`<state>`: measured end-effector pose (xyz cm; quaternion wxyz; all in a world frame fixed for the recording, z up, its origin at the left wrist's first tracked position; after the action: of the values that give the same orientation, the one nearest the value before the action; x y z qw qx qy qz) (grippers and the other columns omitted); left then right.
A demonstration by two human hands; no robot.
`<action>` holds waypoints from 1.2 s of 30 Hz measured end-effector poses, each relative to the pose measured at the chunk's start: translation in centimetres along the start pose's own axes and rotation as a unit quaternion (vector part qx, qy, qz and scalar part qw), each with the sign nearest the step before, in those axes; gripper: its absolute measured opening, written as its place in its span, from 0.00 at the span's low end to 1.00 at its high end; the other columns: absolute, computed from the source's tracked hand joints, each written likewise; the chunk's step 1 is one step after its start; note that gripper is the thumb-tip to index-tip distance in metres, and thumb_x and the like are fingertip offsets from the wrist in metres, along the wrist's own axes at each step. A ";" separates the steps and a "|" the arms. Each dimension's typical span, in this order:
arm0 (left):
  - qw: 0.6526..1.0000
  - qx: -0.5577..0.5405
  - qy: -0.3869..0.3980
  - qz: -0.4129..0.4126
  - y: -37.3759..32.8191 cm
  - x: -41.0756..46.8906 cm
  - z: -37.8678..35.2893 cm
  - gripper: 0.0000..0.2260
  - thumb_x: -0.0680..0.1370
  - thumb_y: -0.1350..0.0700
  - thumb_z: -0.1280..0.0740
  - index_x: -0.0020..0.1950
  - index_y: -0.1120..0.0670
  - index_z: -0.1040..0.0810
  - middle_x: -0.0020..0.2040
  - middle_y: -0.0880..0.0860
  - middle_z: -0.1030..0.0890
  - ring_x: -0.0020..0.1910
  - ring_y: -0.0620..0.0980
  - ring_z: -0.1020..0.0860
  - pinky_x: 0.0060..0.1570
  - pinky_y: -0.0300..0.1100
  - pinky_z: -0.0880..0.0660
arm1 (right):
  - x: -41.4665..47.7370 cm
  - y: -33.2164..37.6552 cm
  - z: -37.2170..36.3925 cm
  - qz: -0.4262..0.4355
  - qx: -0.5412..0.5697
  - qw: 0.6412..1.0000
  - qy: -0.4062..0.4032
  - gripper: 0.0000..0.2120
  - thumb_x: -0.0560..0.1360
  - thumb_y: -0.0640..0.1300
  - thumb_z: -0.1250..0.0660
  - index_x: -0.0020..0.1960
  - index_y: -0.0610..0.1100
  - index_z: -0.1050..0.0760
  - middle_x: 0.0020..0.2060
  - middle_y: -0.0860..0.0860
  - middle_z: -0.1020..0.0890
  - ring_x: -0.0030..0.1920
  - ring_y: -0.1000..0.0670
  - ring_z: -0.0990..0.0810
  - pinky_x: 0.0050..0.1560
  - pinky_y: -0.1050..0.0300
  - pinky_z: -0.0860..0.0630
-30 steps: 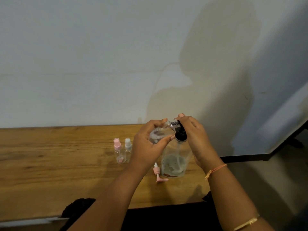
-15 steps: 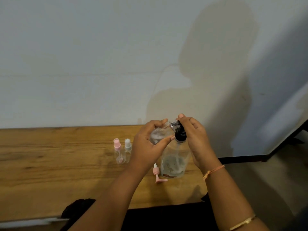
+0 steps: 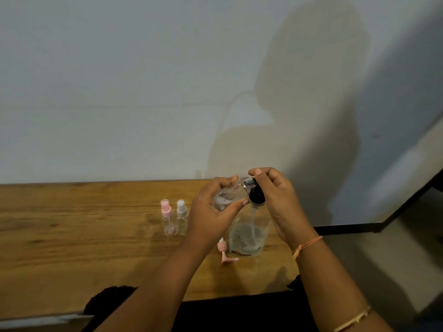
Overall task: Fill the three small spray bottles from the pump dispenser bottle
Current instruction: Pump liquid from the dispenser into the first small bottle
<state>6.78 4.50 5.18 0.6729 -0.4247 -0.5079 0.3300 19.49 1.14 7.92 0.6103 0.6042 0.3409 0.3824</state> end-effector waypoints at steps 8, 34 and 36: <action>1.000 -0.004 -0.022 -0.020 -0.5 -0.1 -0.1 0.17 0.68 0.59 0.24 0.47 0.42 0.25 0.51 0.40 0.21 0.54 0.32 0.25 0.45 0.23 0.29 | -0.2 -0.2 -0.2 -0.013 0.006 1.000 -0.008 0.21 0.77 0.55 0.40 0.50 0.36 0.24 0.42 0.42 0.21 0.42 0.49 0.24 0.43 0.56 0.28; 1.000 0.016 -0.017 -0.019 -0.1 -0.2 -0.2 0.17 0.68 0.59 0.24 0.46 0.41 0.27 0.51 0.37 0.22 0.54 0.29 0.26 0.46 0.22 0.30 | 0.1 -0.4 -0.3 0.027 0.012 0.999 -0.041 0.08 0.80 0.47 0.41 0.47 0.44 0.26 0.37 0.52 0.23 0.38 0.56 0.25 0.33 0.72 0.28; 0.999 0.027 -0.011 -0.014 0.0 -0.2 -0.2 0.17 0.68 0.59 0.24 0.45 0.41 0.27 0.51 0.35 0.23 0.53 0.27 0.26 0.47 0.22 0.31 | 0.3 -0.4 -0.3 0.039 -0.010 0.999 -0.036 0.06 0.80 0.45 0.42 0.49 0.45 0.28 0.38 0.53 0.24 0.39 0.57 0.26 0.33 0.73 0.29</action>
<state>6.87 4.26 5.07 0.6829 -0.3961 -0.5119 0.3387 19.42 1.54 7.48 0.6126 0.6241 0.2916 0.3874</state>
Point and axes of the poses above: each hand's wrist, its own x-axis towards the middle knuckle, its own z-axis out of the back of the hand, y = z × x, the point moved 2 cm from there along x, towards the middle knuckle
